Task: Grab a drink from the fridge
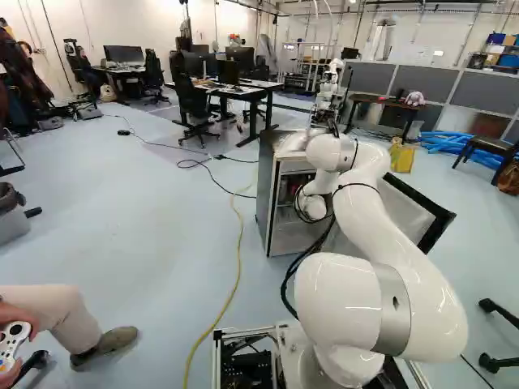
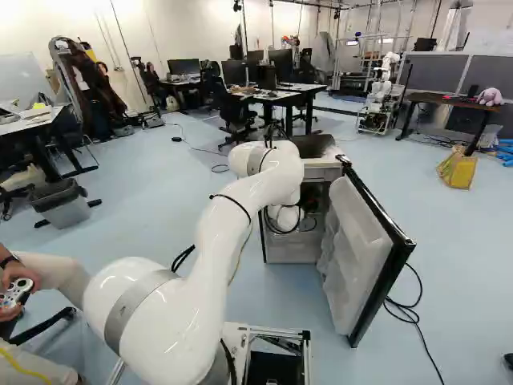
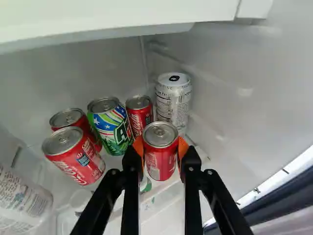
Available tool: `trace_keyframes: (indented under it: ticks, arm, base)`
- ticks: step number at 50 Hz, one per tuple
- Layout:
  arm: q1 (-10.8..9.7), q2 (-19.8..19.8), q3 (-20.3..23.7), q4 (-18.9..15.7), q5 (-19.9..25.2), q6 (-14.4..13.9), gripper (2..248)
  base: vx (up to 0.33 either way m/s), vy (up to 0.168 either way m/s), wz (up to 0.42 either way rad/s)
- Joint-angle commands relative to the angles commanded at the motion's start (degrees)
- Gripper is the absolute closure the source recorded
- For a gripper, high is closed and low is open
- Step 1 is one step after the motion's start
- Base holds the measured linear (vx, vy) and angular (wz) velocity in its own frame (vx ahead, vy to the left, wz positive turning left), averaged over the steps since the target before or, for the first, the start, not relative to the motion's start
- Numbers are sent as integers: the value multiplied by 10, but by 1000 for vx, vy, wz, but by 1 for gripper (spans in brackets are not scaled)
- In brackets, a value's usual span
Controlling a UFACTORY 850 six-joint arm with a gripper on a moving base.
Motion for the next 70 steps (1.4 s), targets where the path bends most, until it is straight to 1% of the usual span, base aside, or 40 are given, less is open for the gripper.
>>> trace_keyframes:
  ticks: [29,70]
  arm:
    - [-7,60,106,0,0,0,162]
    - [-14,212,303,0,0,0,162]
  base:
    - [0,0,0]
    - [0,0,0]
